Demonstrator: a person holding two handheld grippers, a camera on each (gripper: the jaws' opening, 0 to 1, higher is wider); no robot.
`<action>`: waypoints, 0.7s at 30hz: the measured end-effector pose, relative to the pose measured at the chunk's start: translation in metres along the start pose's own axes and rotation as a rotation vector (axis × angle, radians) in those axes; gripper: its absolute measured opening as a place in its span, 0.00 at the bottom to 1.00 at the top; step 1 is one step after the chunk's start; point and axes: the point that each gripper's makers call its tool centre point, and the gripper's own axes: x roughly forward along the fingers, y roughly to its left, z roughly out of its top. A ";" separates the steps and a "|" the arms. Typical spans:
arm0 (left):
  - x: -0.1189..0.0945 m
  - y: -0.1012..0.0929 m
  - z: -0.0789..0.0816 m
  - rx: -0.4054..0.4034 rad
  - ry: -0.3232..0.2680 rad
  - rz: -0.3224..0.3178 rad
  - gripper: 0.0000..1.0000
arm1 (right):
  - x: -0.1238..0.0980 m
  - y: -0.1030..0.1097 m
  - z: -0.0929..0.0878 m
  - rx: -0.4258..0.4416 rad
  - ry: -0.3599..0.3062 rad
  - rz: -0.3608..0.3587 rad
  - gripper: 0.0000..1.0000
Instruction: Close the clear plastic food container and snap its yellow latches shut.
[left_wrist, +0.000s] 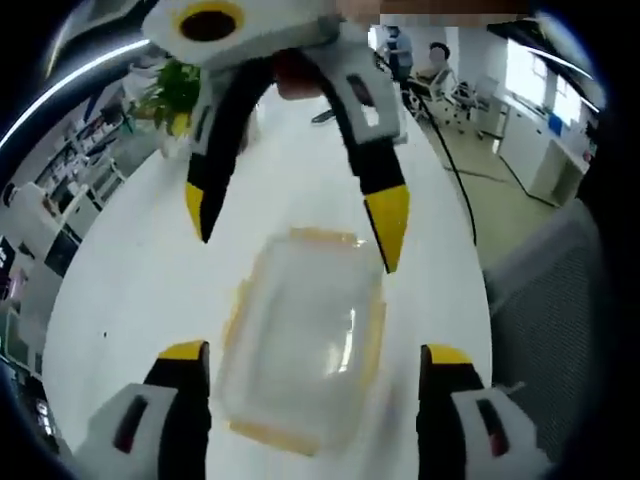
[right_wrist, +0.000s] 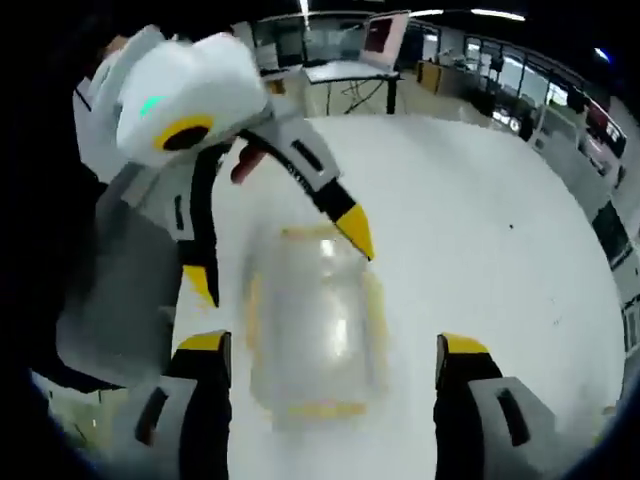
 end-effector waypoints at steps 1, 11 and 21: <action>0.001 0.000 -0.006 0.001 0.026 -0.020 0.87 | 0.003 0.001 -0.004 -0.003 0.020 -0.009 0.86; 0.014 0.012 -0.032 0.040 0.143 -0.040 0.98 | 0.021 0.009 -0.023 -0.057 0.150 -0.039 0.94; 0.029 0.009 -0.050 0.101 0.233 -0.078 0.89 | 0.038 0.014 -0.046 -0.099 0.236 -0.055 0.83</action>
